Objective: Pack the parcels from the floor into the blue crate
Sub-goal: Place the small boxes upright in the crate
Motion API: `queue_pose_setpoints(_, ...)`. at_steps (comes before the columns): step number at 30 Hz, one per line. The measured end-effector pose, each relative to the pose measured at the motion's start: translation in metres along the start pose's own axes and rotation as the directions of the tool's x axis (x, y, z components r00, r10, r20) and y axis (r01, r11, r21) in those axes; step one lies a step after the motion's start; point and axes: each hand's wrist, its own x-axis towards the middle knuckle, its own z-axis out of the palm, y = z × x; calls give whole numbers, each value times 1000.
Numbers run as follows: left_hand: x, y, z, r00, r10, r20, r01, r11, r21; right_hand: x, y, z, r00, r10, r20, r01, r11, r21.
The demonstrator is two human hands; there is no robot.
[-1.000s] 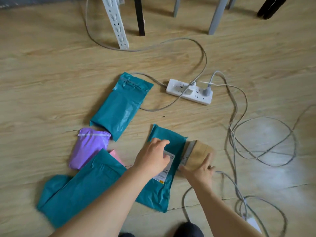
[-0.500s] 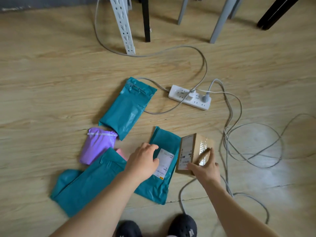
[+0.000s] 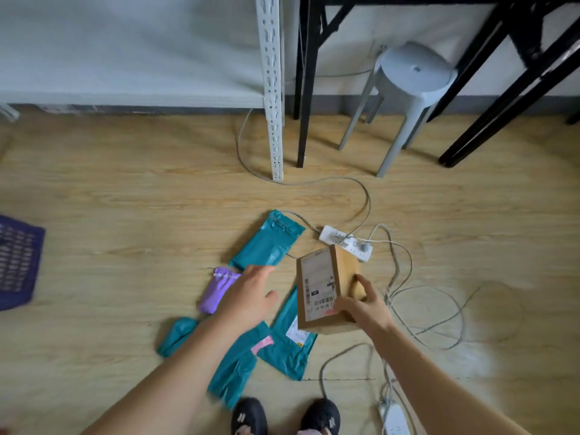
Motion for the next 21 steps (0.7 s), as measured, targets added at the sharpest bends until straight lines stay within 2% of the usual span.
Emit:
queue_pose_setpoints(5,-73,10,-77,996,-31,-88,24,997,-79,-93,-68,10,983,-133,125,128,990,51)
queue_pose_setpoints(11,-150,-2,-129,979,-154,-134,93,919,-382,-170,-113,46,935,-207,288,188,978,90)
queue_pose_setpoints(16,-206,-49,-180,930,-282,-235,87,791,-605,-228,-150,103,870,-308,385,315,948,47)
queue_pose_setpoints(21,-260,-104,-221,913,-290,-287,41,765,-642,-288,-179,161,797,-371,477,406,914,32)
